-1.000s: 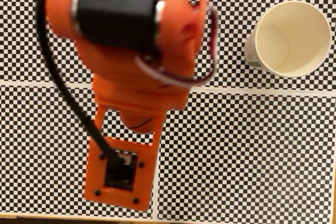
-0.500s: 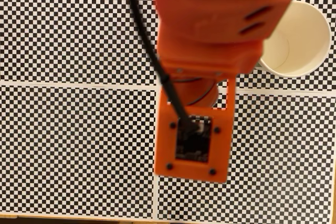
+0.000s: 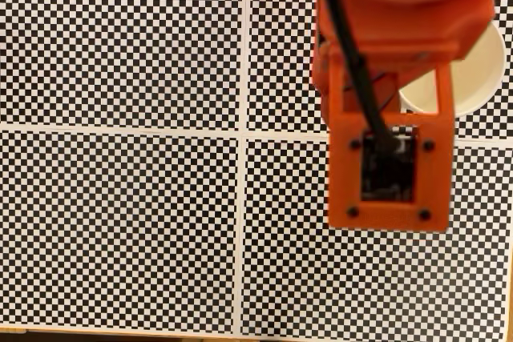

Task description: Grasp basketball and place into cup.

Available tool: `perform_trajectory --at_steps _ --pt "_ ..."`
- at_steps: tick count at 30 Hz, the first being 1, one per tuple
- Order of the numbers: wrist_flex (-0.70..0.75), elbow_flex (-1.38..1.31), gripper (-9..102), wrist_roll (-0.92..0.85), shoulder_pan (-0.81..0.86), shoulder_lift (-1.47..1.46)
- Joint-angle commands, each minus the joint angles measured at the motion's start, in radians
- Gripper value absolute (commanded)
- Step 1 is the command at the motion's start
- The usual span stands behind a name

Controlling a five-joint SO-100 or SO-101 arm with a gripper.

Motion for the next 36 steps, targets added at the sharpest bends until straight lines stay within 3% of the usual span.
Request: perform_trajectory --at_steps 1,21,36 --pt "-0.005 -0.003 0 0.015 -0.026 0.052" --pt "-0.035 0.035 0 0.230 -0.262 0.046" --pt "-0.147 0.124 1 0.336 -0.368 0.031"
